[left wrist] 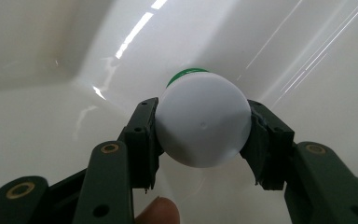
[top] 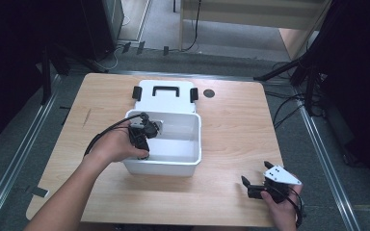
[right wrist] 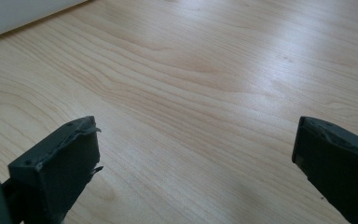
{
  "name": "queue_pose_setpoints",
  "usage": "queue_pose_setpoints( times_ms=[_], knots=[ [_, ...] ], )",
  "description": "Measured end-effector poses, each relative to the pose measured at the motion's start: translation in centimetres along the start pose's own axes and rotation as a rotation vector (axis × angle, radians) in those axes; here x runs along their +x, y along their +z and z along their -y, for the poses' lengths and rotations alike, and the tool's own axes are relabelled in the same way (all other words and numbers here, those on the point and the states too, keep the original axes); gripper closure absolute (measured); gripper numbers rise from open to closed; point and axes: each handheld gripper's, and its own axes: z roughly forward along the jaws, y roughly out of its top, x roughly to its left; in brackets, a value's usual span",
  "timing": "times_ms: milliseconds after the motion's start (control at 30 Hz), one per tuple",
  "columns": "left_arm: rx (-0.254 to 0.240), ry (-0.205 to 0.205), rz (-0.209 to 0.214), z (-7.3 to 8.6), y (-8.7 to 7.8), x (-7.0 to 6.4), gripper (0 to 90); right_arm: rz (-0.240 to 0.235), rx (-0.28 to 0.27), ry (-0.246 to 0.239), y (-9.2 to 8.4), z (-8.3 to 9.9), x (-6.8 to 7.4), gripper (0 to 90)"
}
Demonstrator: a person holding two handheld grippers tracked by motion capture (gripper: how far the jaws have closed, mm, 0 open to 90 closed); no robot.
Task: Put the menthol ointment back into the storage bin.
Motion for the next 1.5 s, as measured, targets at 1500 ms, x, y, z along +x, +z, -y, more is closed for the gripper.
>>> queue_pose_setpoints(
  times_ms=[1500],
  knots=[
    [-0.147,-0.092,0.011,3.6,-5.3,0.7,41.0,0.0,0.006,-0.011,0.1,0.0,0.1,0.9]
  ],
)
